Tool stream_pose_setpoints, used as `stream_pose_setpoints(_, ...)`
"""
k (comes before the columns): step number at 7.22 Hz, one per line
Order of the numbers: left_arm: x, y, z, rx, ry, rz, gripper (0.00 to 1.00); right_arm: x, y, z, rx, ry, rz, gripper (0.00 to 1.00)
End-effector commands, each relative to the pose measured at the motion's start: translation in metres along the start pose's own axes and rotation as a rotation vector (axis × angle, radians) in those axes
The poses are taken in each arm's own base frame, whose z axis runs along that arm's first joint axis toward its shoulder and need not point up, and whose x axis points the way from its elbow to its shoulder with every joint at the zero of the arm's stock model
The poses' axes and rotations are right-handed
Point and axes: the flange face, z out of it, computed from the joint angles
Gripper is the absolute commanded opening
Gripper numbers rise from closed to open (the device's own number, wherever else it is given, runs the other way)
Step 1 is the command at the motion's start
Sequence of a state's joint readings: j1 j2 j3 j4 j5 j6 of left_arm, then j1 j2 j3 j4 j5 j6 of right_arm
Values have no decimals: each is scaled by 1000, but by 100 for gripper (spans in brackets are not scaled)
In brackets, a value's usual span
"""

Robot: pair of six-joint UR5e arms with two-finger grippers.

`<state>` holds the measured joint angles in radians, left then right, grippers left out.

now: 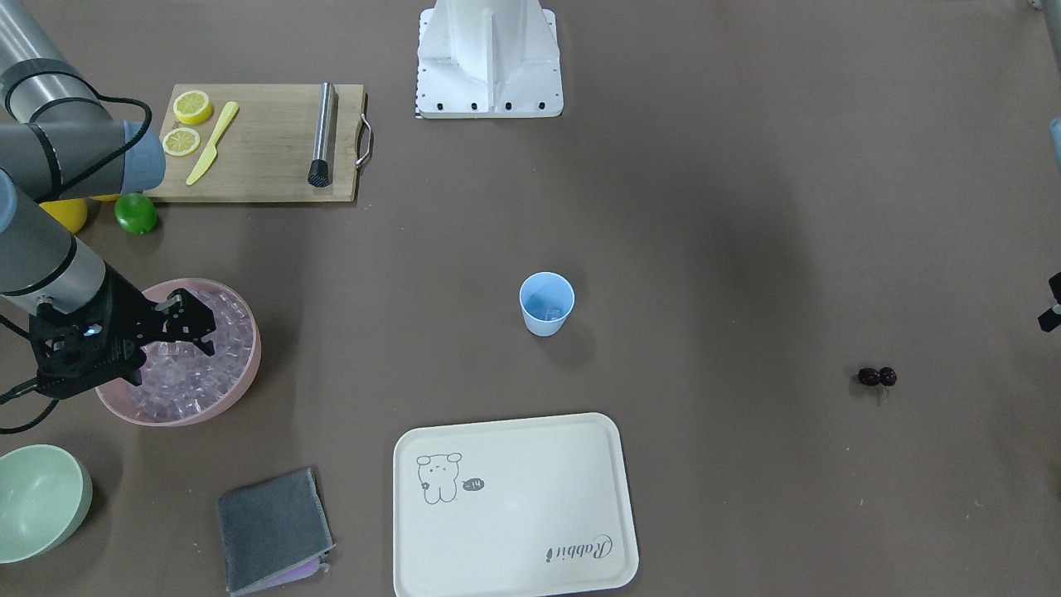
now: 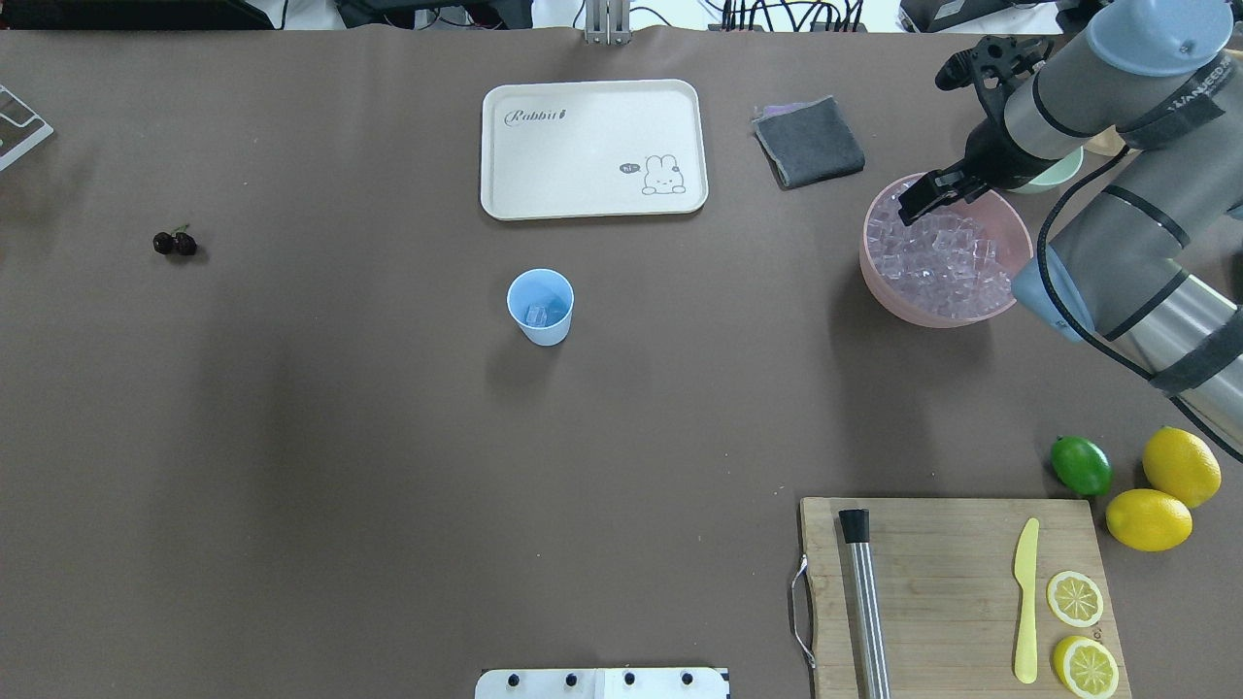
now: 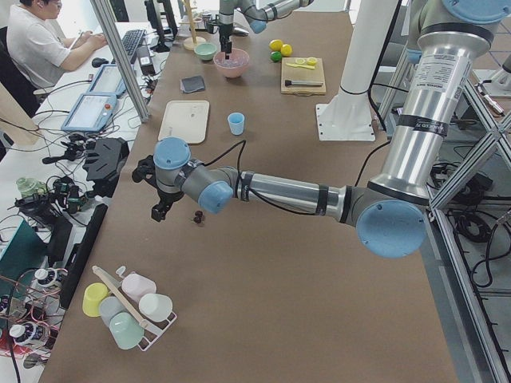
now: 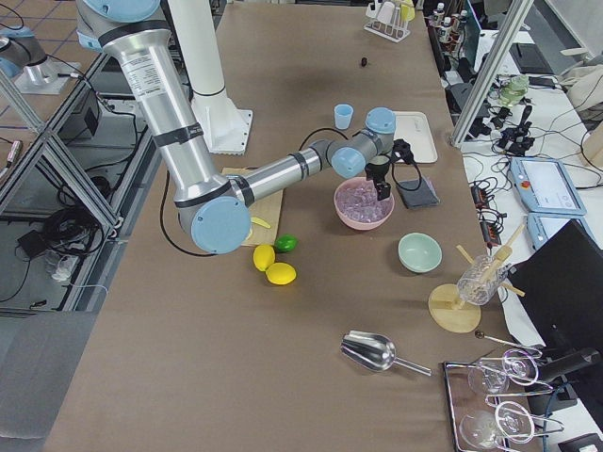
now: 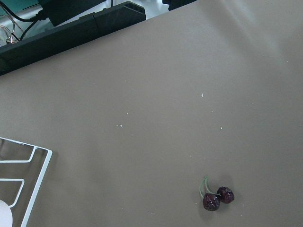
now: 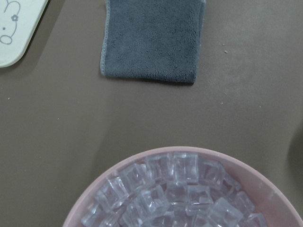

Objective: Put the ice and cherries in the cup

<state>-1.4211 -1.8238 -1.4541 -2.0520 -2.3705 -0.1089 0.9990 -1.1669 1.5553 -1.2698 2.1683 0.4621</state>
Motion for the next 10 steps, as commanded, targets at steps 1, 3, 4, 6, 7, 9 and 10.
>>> stream_pose_setpoints(1, 1, -1, 0, 2, 0, 3, 97, -12, -12, 5, 8, 7, -12, 91)
stream_pose_setpoints(3, 0, 0, 1, 0, 0, 2, 97, -8, -13, 11, -2, 12, -7, 90)
stream_pose_setpoints(4, -2, 1, 2, -2, 0, -1, 97, -4, -13, 15, -10, 16, -3, 90)
stream_pose_setpoints(6, -1, 1, 2, 9, -1, 10, 97, -8, -23, 21, -16, 18, -2, 89)
stream_pose_setpoints(7, -2, 1, 3, 8, -6, 9, 97, -7, -22, 26, -23, 21, -1, 89)
stream_pose_setpoints(9, 0, 0, 6, 3, -5, 12, 97, -5, -19, 32, -31, 30, -3, 89)
stream_pose_setpoints(10, 1, 0, 6, 4, -4, 15, 97, -7, -18, 31, -11, 22, -17, 89)
